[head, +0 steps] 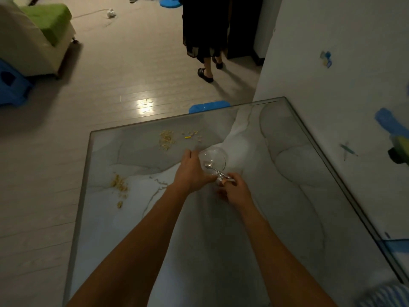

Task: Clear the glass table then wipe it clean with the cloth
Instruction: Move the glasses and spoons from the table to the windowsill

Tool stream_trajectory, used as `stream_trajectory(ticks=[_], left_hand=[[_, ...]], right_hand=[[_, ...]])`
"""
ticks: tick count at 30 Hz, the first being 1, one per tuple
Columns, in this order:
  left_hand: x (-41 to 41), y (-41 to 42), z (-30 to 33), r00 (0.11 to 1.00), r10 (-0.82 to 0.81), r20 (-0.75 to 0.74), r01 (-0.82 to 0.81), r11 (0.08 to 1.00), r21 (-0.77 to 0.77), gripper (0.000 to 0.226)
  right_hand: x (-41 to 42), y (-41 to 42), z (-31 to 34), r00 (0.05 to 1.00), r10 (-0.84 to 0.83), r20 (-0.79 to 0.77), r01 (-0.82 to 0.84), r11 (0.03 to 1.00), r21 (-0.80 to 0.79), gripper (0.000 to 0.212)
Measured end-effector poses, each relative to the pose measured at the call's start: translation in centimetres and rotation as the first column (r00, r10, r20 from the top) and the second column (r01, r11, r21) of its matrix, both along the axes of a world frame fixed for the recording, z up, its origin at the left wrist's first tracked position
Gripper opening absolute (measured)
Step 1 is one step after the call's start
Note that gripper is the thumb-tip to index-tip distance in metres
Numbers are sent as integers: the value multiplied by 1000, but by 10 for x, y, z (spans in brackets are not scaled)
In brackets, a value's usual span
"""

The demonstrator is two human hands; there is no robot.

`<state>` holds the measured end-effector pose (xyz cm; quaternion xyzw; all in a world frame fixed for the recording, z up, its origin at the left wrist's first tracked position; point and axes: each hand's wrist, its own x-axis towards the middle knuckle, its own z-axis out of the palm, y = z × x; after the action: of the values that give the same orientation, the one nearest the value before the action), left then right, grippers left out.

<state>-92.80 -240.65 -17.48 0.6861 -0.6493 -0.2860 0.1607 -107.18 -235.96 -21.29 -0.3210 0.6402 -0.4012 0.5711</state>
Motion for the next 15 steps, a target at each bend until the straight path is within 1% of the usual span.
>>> stream_trajectory(ticks=[2,5,8,15], left_hand=[[0,14,13,999,8,-50,-9,1000,-9,98],[0,37,39,998,-3,-70,1,1000,-31,100],[1,60,67,996,-38,-78,35,999,-41,101],[0,138,151,986,-141,-91,132,986,-100,99]], right_hand=[[2,14,21,998,-16,55,16,1000,-7,8],[1,41,53,996,-19,84,23,999,-46,8],[-1,69,82,998,-4,60,8,998,-63,10],[-4,158,165,998,-53,37,57,991,-121,6]])
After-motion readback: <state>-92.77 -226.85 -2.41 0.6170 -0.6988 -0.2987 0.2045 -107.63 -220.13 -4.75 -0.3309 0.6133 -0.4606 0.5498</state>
